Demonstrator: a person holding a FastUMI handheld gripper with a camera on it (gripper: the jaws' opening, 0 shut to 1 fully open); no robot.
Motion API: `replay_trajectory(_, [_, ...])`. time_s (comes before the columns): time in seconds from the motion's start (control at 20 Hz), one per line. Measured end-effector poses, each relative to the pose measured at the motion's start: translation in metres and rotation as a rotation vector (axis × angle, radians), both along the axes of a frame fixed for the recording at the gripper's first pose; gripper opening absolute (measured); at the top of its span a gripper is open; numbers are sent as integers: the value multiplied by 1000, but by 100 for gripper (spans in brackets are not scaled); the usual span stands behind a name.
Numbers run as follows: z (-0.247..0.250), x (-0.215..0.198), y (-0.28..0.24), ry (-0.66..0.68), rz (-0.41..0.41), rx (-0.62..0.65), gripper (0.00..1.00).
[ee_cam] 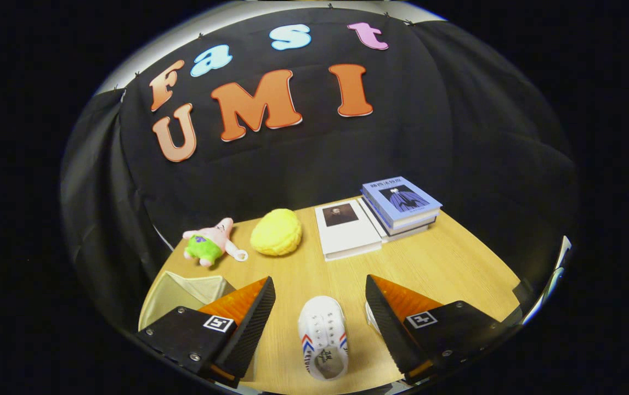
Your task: Open the storage box then place both shoes into the box .Put the left shoe in first, then the right shoe, with the right side of both shoes facing outward in a uniform manner.
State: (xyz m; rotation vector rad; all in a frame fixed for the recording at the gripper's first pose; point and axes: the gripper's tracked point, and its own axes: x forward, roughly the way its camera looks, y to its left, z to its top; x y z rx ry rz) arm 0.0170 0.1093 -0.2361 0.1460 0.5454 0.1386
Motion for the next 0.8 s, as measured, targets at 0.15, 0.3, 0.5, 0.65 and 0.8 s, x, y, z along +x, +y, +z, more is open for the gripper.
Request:
replay_trajectory(0.15, [-49,-6,-5,81,12,-18,95])
replay_trajectory(0.3, [-95,-19,-5,173,32,-15,86])
replay_trajectory(0.5, [-139,-37,-5,256,48,-12,70])
replay_trajectory(0.65, [-167,-44,-1,309,57,-13,56])
replay_trajectory(0.8, [-181,-44,7,344,61,31,49])
